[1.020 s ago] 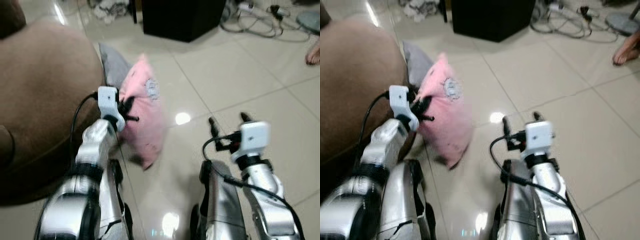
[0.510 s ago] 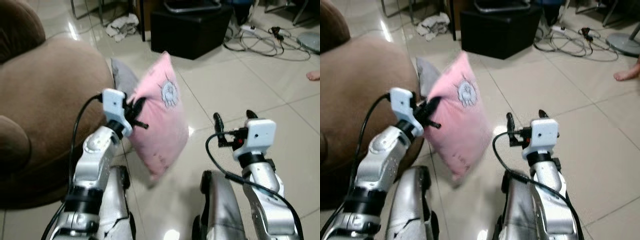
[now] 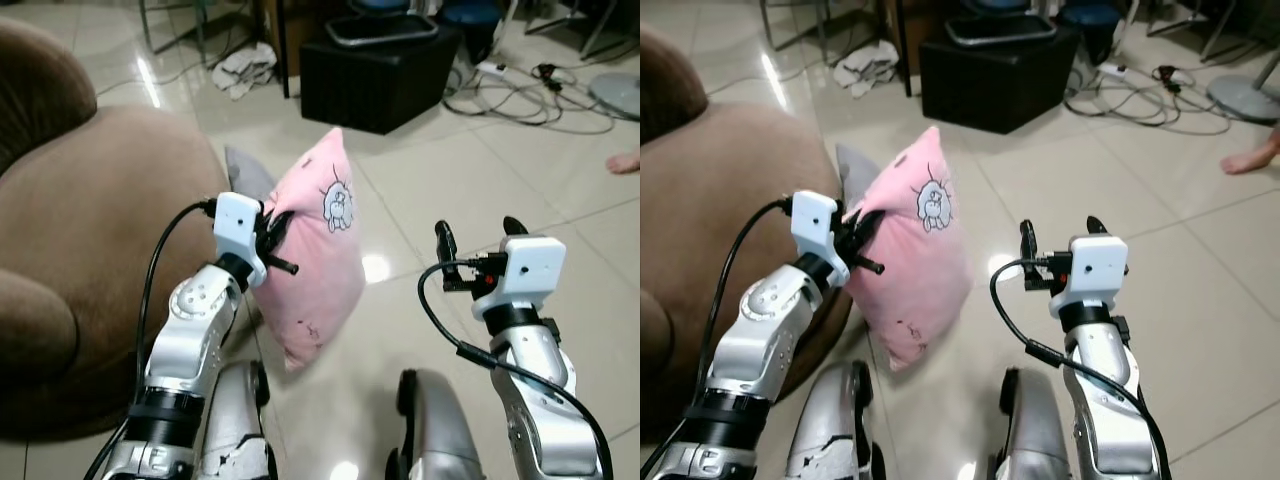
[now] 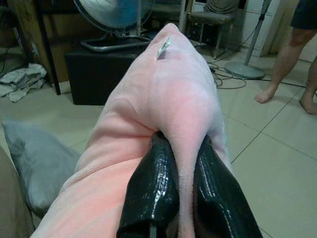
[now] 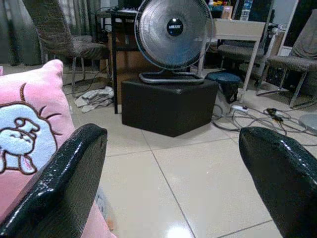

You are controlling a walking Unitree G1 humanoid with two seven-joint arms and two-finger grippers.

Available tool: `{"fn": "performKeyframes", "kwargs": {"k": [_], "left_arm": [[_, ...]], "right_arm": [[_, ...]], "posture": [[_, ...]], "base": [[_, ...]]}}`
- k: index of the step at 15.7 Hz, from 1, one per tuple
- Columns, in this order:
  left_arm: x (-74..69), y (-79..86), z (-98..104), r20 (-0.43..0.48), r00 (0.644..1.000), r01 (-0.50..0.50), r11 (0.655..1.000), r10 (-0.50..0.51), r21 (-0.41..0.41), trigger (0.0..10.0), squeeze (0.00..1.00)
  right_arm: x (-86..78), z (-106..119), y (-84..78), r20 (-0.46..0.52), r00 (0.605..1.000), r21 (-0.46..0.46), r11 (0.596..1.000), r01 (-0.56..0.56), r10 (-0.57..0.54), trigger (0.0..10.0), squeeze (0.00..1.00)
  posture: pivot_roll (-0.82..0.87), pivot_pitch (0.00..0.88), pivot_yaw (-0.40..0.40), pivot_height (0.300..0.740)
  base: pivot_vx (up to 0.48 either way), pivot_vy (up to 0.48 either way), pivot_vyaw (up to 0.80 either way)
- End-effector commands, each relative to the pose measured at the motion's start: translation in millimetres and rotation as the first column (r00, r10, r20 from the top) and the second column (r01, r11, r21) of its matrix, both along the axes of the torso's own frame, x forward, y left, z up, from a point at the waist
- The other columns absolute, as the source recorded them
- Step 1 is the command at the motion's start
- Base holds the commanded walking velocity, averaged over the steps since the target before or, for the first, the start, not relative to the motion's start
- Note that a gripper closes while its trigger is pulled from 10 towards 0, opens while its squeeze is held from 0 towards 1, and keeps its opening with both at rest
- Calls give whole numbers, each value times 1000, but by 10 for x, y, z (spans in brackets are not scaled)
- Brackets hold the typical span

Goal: Move the pillow to the sofa from floor

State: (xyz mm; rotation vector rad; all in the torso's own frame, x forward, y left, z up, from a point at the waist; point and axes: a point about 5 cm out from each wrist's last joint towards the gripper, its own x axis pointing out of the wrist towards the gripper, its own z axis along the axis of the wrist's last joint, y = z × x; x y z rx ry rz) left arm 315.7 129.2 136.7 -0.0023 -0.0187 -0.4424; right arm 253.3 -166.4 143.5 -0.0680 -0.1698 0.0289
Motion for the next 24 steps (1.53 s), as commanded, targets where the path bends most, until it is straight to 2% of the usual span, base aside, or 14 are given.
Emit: {"fn": "performKeyframes", "kwargs": {"k": [1,12,17,19,20,24], "left_arm": [[-2,-4,126,59,998,-1,1000,0,7,10000,0],[71,-30,221,88,996,-30,999,28,16,10000,0],[89,-74,277,120,993,-9,1000,7,14,10000,0],[131,-111,315,130,992,-4,1000,2,21,10000,0],[138,-115,319,131,991,-3,1000,0,26,10000,0],[160,-110,321,132,991,-8,999,1,49,10000,0]], "right_arm": [[10,4,-5,-12,1000,-1,1000,-4,4,10000,0],[31,1,-12,-26,1000,2,1000,-12,12,10000,0],[58,-87,31,-78,997,-21,999,-29,27,10000,0],[55,-125,95,-101,993,-81,994,-76,68,10000,0],[57,-126,100,-102,992,-81,994,-78,70,10000,0],[56,-129,119,-101,991,-83,992,-95,86,10000,0]], "posture": [[0,31,6,645],[-4,26,7,740],[-2,22,6,740],[-3,19,11,740],[-3,19,12,740],[-2,18,13,740]], "base": [[0,0,0],[0,0,0],[0,0,0],[141,0,0],[289,0,0],[343,0,800]]}}
